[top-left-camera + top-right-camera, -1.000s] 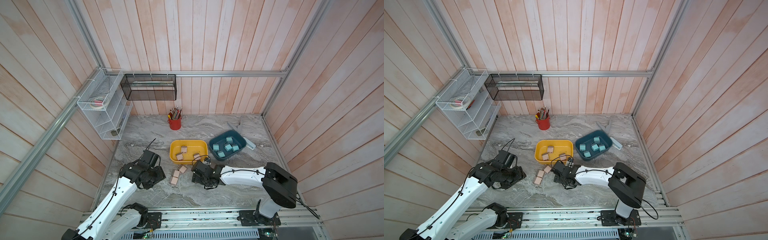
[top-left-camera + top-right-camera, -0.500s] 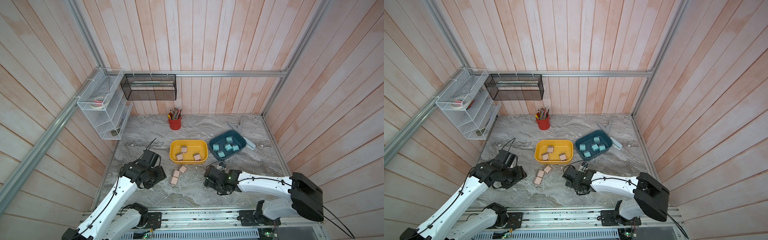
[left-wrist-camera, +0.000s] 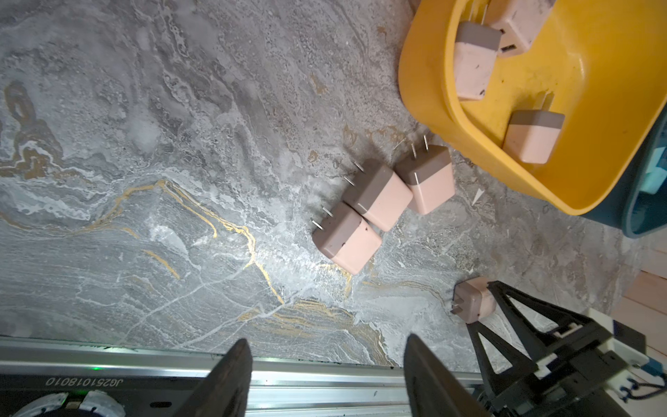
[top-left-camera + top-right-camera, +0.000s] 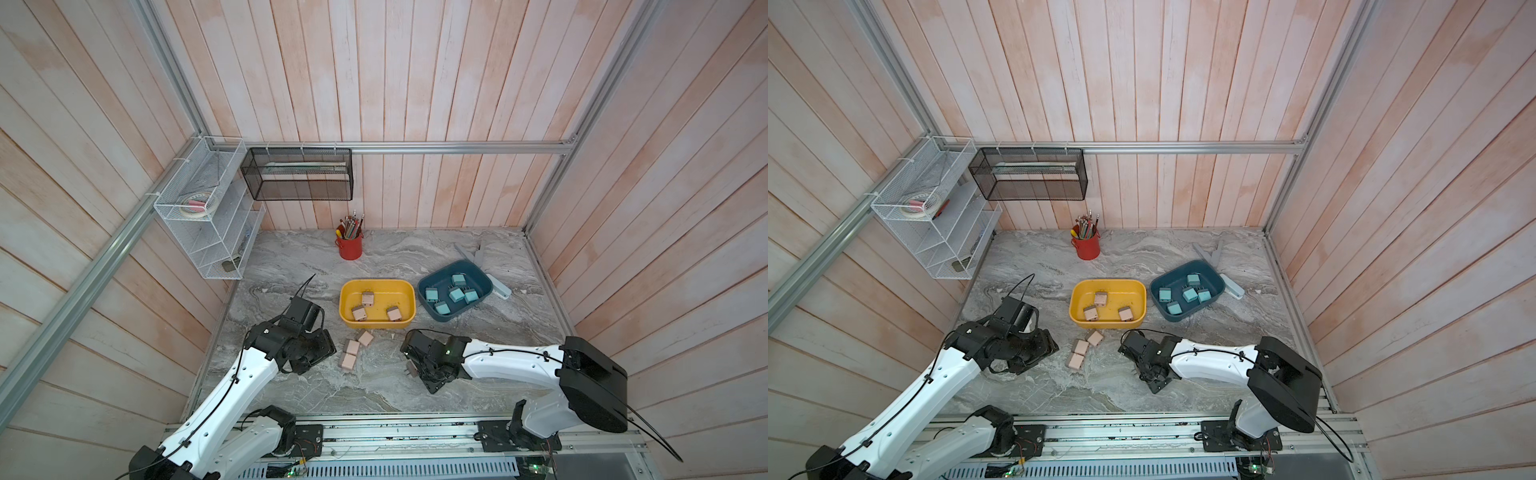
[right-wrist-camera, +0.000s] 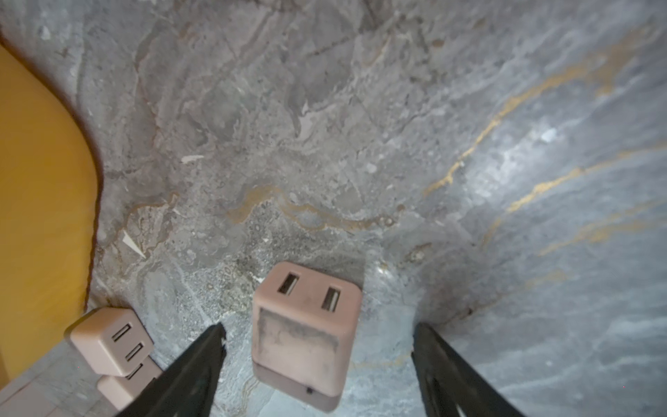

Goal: Place the plugs by color into the storage box
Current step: Pick up the plug from the center of the board.

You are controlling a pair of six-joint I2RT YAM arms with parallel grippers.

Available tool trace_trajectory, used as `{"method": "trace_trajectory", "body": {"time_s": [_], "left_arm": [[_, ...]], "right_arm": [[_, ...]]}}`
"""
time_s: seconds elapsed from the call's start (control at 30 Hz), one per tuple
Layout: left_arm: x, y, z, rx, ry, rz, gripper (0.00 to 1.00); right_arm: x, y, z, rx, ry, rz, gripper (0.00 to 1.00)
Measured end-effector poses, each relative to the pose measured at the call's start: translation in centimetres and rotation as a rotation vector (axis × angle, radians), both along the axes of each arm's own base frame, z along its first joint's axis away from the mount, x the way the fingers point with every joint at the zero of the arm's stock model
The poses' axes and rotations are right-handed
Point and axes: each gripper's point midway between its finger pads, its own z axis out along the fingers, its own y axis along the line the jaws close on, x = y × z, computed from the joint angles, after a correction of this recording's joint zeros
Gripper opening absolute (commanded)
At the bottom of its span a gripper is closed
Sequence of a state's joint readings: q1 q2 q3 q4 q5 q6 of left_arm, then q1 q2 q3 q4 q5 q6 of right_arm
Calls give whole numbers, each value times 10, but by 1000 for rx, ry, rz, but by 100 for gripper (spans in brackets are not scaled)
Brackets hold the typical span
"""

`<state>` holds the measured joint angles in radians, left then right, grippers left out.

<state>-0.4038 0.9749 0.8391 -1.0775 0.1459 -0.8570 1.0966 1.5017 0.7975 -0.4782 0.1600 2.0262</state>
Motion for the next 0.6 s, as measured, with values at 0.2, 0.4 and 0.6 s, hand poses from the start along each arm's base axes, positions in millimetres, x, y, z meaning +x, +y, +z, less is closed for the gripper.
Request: {"method": "trace_trajectory", "body": {"time_s": [0.2, 0.4, 0.6], "left_arm": [[-1, -1, -3, -1, 9, -10, 69], [1, -2, -6, 3, 7, -24, 69], [1, -1, -9, 5, 9, -29, 69]], "right_arm": [[0, 5, -5, 37, 56, -46, 68], [-2, 14, -8, 55, 94, -49, 46], [-2, 16, -8, 77, 97, -51, 33]]}}
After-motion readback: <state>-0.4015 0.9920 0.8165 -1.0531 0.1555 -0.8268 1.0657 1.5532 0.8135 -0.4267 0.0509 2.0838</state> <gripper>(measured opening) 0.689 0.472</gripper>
